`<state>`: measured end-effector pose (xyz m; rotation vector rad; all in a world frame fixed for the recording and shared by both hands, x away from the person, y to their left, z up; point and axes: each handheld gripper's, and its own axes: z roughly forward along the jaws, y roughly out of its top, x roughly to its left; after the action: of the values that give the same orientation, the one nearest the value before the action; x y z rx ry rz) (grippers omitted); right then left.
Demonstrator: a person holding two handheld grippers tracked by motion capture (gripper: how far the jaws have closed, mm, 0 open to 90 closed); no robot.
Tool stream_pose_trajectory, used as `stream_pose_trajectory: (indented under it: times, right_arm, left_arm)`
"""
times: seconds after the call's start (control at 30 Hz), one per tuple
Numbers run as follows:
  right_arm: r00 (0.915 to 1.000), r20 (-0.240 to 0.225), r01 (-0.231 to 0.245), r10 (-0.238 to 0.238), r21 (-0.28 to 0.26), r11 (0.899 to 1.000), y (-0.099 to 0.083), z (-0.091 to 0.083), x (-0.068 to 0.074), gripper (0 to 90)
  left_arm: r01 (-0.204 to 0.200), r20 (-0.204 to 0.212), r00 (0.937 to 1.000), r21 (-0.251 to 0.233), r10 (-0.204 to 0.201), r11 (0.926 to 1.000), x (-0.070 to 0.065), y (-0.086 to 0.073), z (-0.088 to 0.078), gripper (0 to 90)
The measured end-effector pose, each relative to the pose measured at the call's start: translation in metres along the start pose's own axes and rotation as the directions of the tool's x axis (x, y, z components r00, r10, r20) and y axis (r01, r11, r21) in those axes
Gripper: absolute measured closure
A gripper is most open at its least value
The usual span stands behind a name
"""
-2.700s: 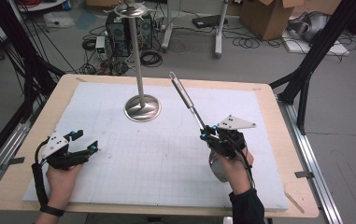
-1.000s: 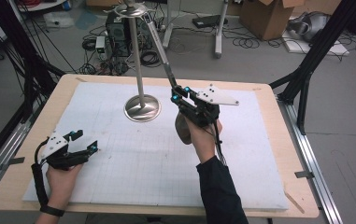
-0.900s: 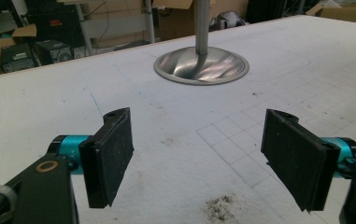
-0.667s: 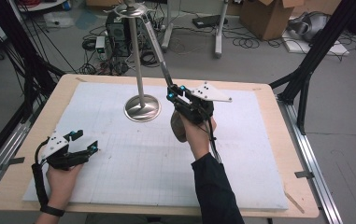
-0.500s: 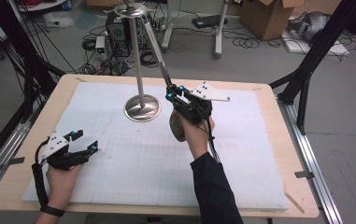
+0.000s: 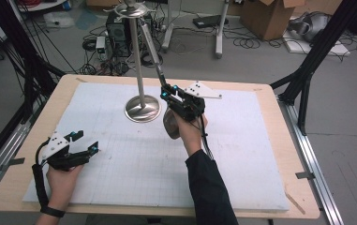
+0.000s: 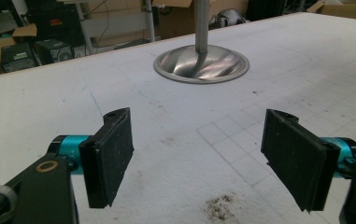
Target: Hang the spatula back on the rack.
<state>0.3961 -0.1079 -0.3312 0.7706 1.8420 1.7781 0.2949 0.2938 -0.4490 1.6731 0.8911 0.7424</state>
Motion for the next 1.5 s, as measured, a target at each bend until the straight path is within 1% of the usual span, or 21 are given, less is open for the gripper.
stream_pose_trajectory:
  times: [0.13,0.2,0.27,0.37,0.43,0.47,0.5,0.57,0.6,0.67,0.7,0.73,0.83,1.03,1.1,1.17,1.2,1.33,1.4,1.43,1.5]
  right_arm:
    - [0.9999,-0.014,-0.007,0.007,-0.002,1.000,-0.003,0.007,-0.003,75.2]
    - [0.9999,-0.013,-0.011,0.011,0.000,1.000,-0.004,0.011,-0.003,75.3]
    - [0.9995,-0.023,-0.023,0.023,0.001,1.000,-0.005,0.015,-0.004,75.3]
    - [0.9991,-0.026,-0.032,0.033,0.013,0.999,-0.007,0.022,-0.005,75.4]
    - [0.9985,-0.034,-0.043,0.044,0.032,0.999,-0.008,0.027,-0.005,75.6]
    - [0.9984,-0.038,-0.040,0.042,0.040,0.998,-0.008,0.030,-0.005,75.8]
    - [0.9985,-0.038,-0.039,0.040,0.042,0.998,-0.009,0.032,-0.005,75.8]
    - [0.9976,-0.043,-0.053,0.055,0.044,0.998,-0.011,0.035,-0.006,76.0]
    - [0.9977,-0.041,-0.052,0.054,0.054,0.997,-0.012,0.037,-0.006,76.4]
    - [0.9979,-0.039,-0.049,0.052,0.055,0.997,-0.013,0.038,-0.006,76.6]
    - [0.9972,-0.043,-0.060,0.062,0.057,0.997,-0.013,0.038,-0.007,76.9]
    - [0.9972,-0.042,-0.060,0.062,0.055,0.997,-0.013,0.038,-0.007,76.8]
    - [0.9977,-0.046,-0.046,0.049,0.066,0.997,-0.011,0.039,-0.008,77.2]
    - [0.9967,-0.056,-0.055,0.059,0.081,0.995,-0.009,0.045,-0.009,77.5]
    - [0.9963,-0.055,-0.061,0.066,0.085,0.995,-0.008,0.047,-0.009,76.8]
    - [0.9962,-0.049,-0.069,0.072,0.067,0.995,-0.006,0.047,-0.010,75.9]
    - [0.9965,-0.038,-0.072,0.074,0.063,0.995,-0.004,0.046,-0.010,75.1]
    - [0.9973,-0.026,-0.067,0.068,0.064,0.996,-0.002,0.045,-0.011,74.6]
    - [0.9972,-0.022,-0.071,0.072,0.060,0.996,-0.002,0.045,-0.011,71.3]
    - [0.9971,-0.016,-0.074,0.075,0.059,0.996,-0.001,0.044,-0.011,69.6]
    - [0.9978,0.004,-0.066,0.066,0.053,0.996,0.000,0.043,-0.011,66.2]
  left_arm:
    - [-0.002,0.000,1.0000,0.006,0.002,1.0000,0.000,0.000,0.000,25.5]
    - [-0.004,0.000,1.0000,0.007,0.004,1.0000,0.000,0.000,0.001,25.5]
    - [-0.005,-0.001,1.0000,0.009,0.005,0.9999,0.000,0.000,0.001,25.5]
    - [-0.004,-0.001,1.0000,0.009,0.004,0.9999,0.000,0.000,0.001,25.5]
    - [-0.007,-0.002,1.0000,0.009,0.007,0.9999,0.000,0.000,0.001,25.5]
    - [-0.007,-0.001,1.0000,0.009,0.007,0.9999,0.000,0.000,0.001,25.5]
    - [-0.008,-0.002,1.0000,0.009,0.008,0.9999,0.000,0.000,0.001,25.5]
    - [-0.007,-0.001,1.0000,0.009,0.007,0.9999,0.000,0.000,0.001,25.5]
    - [-0.007,-0.002,1.0000,0.009,0.007,0.9999,0.000,0.000,0.001,25.5]
    - [-0.008,-0.002,1.0000,0.009,0.008,0.9999,0.000,0.000,0.001,25.5]
    - [-0.008,-0.002,1.0000,0.009,0.008,0.9999,0.000,0.000,0.001,25.5]
    - [-0.008,-0.003,1.0000,0.009,0.008,0.9999,0.000,0.000,0.001,25.5]
    - [-0.008,-0.004,1.0000,0.011,0.008,0.9999,0.000,0.000,0.001,25.5]
    - [-0.008,-0.002,1.0000,0.012,0.008,0.9999,0.000,0.000,0.001,25.5]
    - [-0.008,-0.002,1.0000,0.013,0.008,0.9999,0.000,0.000,0.001,25.5]
    - [-0.007,-0.001,1.0000,0.013,0.007,0.9999,0.000,0.000,0.001,25.5]
    - [-0.007,-0.001,1.0000,0.012,0.007,0.9999,0.000,0.000,0.001,25.5]
    - [-0.008,-0.001,1.0000,0.013,0.008,0.9999,-0.001,0.000,0.001,25.5]
    - [-0.008,-0.001,1.0000,0.012,0.008,0.9999,-0.001,0.000,0.001,25.5]
    - [-0.008,-0.002,1.0000,0.013,0.008,0.9999,-0.001,0.000,0.001,25.5]
    - [-0.008,-0.002,1.0000,0.013,0.008,0.9999,-0.001,0.000,0.001,25.5]
